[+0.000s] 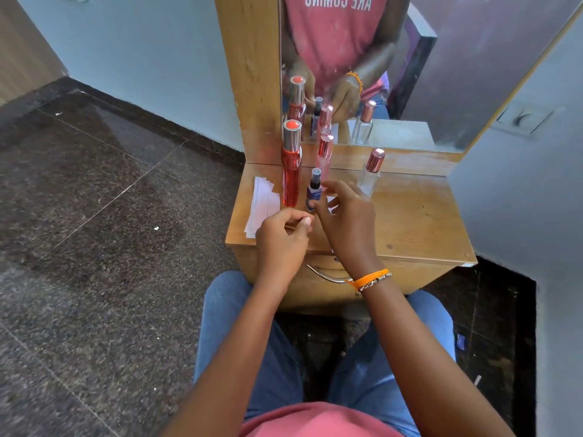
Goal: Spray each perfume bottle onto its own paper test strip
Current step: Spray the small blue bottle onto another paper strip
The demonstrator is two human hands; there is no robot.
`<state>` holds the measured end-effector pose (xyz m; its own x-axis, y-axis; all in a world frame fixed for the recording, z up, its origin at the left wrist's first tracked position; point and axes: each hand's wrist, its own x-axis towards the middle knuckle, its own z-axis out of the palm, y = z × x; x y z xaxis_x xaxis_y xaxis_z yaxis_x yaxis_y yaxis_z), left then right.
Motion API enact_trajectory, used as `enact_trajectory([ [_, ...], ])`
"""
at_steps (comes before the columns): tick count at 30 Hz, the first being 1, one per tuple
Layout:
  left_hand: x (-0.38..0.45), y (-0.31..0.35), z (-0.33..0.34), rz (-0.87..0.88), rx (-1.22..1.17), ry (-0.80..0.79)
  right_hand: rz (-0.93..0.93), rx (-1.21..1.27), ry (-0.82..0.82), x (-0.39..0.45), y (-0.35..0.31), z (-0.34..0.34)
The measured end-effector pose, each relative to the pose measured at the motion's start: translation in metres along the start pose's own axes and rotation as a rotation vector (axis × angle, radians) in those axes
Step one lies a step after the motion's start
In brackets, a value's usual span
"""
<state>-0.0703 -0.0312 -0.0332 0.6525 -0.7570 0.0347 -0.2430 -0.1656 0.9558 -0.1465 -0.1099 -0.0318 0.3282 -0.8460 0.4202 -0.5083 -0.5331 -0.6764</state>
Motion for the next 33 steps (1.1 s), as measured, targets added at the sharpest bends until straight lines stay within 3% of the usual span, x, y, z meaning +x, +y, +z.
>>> enact_trajectory([
  [9,0.001,0.004,-0.001,0.103,-0.058,-0.002,0.053,0.096,0.019,-0.004,-0.003,-0.006],
  [14,0.002,0.014,0.009,0.131,-0.096,-0.185,-0.012,0.151,-0.053,-0.016,-0.001,-0.030],
  [18,0.000,0.018,0.013,0.153,-0.066,-0.140,0.060,0.258,-0.185,-0.016,0.001,-0.053],
  [23,-0.006,0.022,0.014,0.272,0.116,-0.218,0.129,0.433,-0.037,-0.009,-0.006,-0.068],
  [28,-0.012,0.027,0.020,0.314,0.112,-0.237,0.165,0.551,-0.146,-0.002,-0.008,-0.069],
  [33,-0.010,0.031,0.021,0.323,0.105,-0.383,0.147,0.576,-0.210,0.001,0.004,-0.080],
])
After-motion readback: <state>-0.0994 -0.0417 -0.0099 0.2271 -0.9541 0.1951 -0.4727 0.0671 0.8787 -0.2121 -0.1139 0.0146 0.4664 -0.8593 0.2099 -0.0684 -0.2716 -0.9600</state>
